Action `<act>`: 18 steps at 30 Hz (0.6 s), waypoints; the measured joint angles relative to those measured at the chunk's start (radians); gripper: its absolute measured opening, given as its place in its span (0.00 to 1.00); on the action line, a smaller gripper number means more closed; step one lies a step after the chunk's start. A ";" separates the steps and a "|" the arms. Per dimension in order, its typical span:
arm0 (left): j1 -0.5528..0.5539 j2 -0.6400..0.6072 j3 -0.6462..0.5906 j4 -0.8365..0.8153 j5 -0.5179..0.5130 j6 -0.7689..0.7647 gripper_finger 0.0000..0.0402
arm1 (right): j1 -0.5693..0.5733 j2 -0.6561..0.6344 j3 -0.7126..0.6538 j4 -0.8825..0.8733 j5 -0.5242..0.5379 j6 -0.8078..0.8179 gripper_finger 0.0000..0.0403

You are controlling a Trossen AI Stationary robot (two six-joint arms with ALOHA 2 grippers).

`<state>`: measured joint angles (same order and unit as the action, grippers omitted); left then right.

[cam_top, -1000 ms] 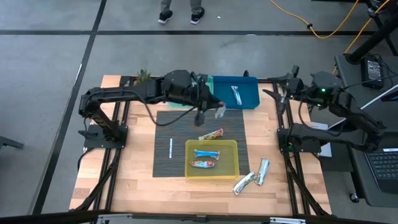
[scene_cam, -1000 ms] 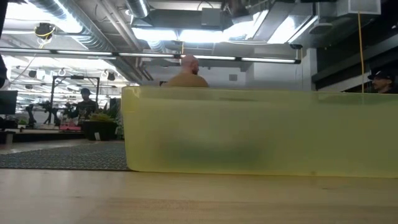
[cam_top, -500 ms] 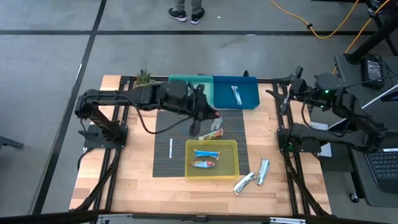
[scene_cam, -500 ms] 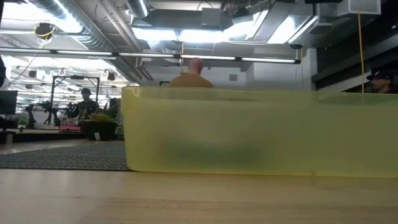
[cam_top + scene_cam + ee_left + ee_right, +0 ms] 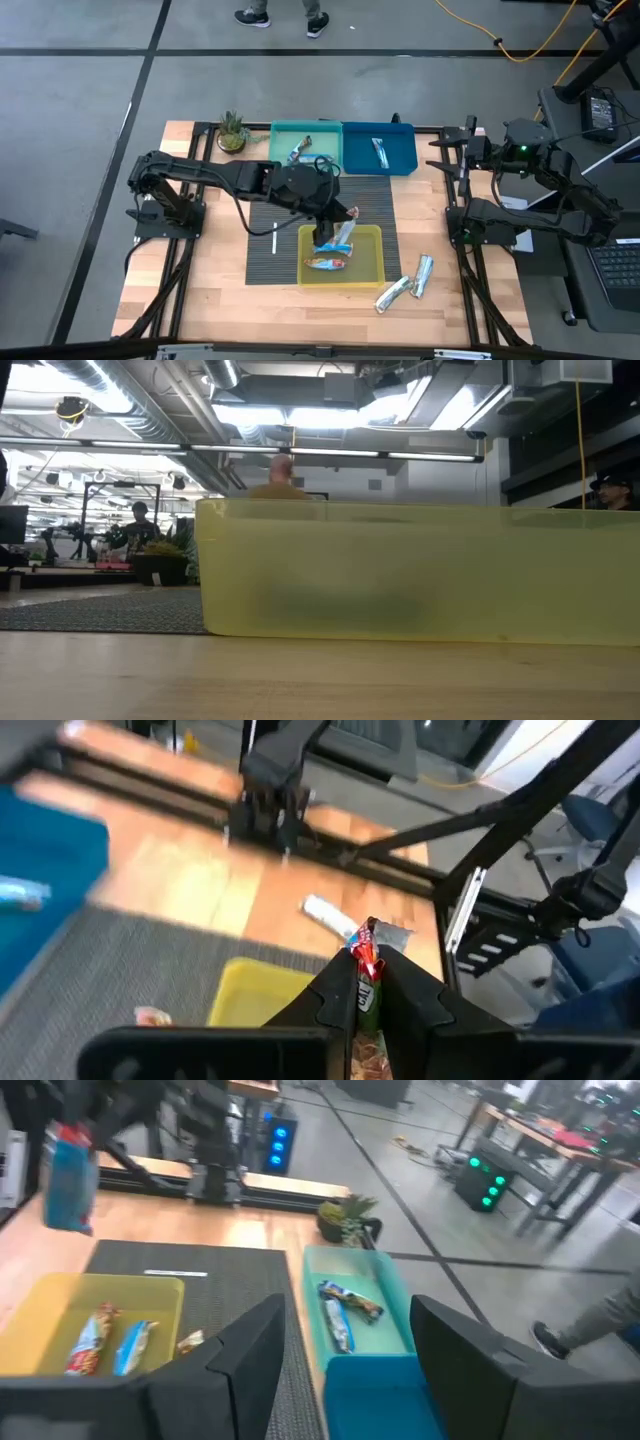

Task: Pick and place Granola Bars by type
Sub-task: Put the red granola bar into the yellow bin

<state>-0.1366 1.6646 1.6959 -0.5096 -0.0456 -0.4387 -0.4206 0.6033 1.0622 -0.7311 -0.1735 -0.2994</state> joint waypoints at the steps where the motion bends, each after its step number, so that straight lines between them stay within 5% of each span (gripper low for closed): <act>1: -0.005 0.010 0.000 0.001 0.003 -0.026 0.06 | 0.000 0.000 0.000 0.000 -0.010 -0.009 0.54; 18: -0.051 0.275 -0.001 -0.119 0.077 -0.151 0.06 | 0.000 -0.002 0.000 -0.023 -0.068 -0.023 0.54</act>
<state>-0.1879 1.9397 1.6947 -0.6284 0.0309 -0.5896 -0.4202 0.6014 1.0622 -0.7540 -0.2413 -0.3225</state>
